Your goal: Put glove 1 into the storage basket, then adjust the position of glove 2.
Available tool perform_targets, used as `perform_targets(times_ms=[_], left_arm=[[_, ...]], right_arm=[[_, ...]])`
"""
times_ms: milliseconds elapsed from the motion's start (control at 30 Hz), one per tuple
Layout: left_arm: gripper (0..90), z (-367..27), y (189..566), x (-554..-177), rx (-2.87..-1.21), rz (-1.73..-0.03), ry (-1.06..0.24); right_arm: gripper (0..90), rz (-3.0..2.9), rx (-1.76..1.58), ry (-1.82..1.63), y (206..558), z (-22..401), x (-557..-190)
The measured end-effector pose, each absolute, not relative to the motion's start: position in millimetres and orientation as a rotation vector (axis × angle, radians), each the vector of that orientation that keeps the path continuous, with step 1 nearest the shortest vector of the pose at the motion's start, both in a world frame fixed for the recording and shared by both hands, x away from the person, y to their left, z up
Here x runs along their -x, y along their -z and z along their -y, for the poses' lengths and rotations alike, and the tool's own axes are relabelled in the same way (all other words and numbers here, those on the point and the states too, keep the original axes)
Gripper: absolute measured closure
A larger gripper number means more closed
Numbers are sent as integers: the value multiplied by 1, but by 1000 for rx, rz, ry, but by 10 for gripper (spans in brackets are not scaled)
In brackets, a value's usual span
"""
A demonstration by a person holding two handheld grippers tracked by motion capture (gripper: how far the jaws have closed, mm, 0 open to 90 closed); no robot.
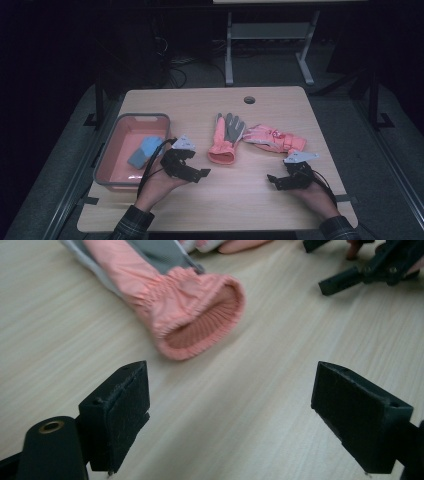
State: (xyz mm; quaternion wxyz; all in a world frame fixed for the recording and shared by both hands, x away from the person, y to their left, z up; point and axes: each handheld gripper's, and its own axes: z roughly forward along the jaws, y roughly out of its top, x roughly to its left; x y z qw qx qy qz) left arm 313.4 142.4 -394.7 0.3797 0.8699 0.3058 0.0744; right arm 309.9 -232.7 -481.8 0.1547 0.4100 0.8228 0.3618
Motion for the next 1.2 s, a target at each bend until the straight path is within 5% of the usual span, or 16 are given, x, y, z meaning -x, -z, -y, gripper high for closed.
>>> perform_targets(times_ms=[767, 933, 1033, 1067, 1200], left_arm=[[131, -131, 463, -288, -2307, -765, -213], [122, -135, 471, -285, -2315, -708, -261], [123, -141, 476, -281, -2271, -677, -282], [123, -143, 477, -281, -2260, -668, -287], [124, -144, 477, -280, -2262, -667, -280]], right_arm=[[163, -2364, -1170, -1027, 481, 233, -309], [326, -2386, -1172, -1016, 475, 232, -309], [522, -2381, -1163, -1066, 466, 230, -309], [698, -2388, -1149, -1101, 459, 225, -311], [874, -2433, -1115, -1135, 451, 213, -317]])
